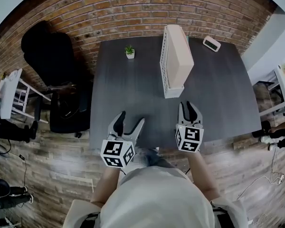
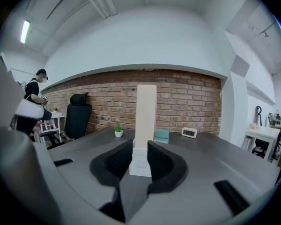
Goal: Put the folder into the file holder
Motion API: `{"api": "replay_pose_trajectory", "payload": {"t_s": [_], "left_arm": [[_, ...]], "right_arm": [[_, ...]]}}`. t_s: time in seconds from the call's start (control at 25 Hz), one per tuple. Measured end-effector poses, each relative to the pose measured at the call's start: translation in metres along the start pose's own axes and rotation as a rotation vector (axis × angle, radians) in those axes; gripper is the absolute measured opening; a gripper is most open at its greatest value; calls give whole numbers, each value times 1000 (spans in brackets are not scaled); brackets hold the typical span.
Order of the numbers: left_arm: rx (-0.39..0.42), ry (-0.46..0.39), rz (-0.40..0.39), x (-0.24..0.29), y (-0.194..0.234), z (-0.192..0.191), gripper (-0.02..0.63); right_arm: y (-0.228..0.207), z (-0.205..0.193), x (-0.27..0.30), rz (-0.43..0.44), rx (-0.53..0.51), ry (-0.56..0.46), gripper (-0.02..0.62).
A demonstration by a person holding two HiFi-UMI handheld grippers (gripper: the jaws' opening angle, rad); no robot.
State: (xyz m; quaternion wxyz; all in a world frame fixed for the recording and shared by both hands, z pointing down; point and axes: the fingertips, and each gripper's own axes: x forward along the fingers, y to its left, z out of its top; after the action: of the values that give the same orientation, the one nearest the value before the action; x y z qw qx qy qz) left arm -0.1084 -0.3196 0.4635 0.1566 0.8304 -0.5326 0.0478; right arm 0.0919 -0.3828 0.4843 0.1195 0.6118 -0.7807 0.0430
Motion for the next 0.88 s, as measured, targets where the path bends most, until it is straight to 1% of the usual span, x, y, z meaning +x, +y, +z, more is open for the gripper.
{"api": "replay_pose_trajectory", "payload": {"t_s": [0.12,0.36,0.52,0.88], "left_arm": [[12,-5,5,-22,-11,-9,286],[25,-9,29,-70,-30,-31,188],[32,-14,42,-106,-46,-47,139],[54,2,68,-180,-83,-76,35]], "right_arm": [[11,4,-36,27,3,-16,57],[34,3,-107,73,33,-40,27],[46,-1,-154,87,42,-58,3],[67,-12,-245,123,39,-72,3]]}}
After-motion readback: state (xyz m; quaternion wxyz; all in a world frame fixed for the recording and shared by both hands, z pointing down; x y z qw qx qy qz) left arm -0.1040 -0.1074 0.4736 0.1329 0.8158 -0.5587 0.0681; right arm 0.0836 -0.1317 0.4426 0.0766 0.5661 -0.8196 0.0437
